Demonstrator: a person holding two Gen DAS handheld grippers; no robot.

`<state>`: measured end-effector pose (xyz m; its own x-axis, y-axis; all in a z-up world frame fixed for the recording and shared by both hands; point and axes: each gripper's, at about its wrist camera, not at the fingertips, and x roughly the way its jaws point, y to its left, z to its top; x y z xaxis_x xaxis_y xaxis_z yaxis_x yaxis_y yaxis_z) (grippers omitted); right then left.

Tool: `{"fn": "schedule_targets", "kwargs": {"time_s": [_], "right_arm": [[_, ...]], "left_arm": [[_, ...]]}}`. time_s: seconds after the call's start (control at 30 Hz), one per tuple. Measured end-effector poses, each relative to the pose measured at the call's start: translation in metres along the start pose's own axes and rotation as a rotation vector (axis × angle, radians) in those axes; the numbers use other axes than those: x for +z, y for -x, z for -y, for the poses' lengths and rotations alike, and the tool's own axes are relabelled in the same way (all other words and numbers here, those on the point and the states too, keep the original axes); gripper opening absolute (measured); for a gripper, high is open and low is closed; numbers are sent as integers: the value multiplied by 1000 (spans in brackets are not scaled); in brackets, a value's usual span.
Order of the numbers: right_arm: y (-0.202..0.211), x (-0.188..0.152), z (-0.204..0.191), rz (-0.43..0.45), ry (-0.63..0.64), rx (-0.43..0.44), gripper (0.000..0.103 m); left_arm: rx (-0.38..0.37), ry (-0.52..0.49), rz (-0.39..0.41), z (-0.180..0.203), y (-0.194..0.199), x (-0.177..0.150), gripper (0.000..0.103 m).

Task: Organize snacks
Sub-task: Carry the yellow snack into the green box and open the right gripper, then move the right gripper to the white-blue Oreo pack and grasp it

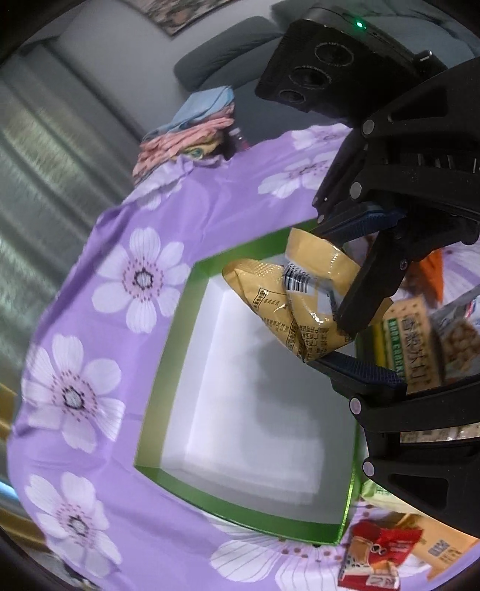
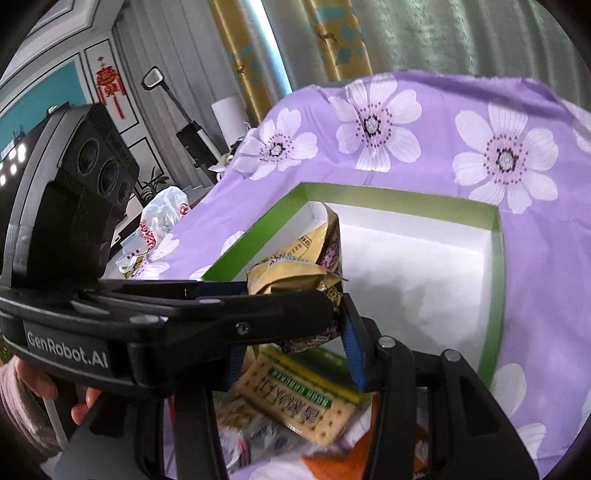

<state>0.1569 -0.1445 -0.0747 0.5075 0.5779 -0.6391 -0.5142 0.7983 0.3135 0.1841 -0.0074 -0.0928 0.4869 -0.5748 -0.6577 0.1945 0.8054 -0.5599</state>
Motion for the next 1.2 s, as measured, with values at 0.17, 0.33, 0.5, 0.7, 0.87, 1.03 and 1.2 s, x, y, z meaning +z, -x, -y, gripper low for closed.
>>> {"fn": "schedule_targets", "kwargs": {"time_s": [0.17, 0.33, 0.5, 0.7, 0.87, 1.03, 1.2], "right_arm": [[-14, -2, 9, -26, -34, -50, 57], [-1, -10, 15, -17, -48, -98, 69], [25, -19, 13, 10, -50, -114, 73], [56, -36, 4, 33, -60, -109, 74], [72, -50, -9, 33, -65, -87, 74], [79, -64, -33, 15, -17, -69, 74], [83, -75, -50, 9, 5, -39, 74]], "left_arm": [[39, 27, -25, -10, -10, 3, 66], [77, 19, 23, -11, 11, 8, 85], [136, -11, 80, -9, 44, 3, 86], [199, -38, 111, -6, 72, -25, 87], [244, -28, 116, -9, 87, -52, 87], [224, -6, 90, -6, 95, -79, 87], [232, -20, 70, 6, 102, -99, 87]]}}
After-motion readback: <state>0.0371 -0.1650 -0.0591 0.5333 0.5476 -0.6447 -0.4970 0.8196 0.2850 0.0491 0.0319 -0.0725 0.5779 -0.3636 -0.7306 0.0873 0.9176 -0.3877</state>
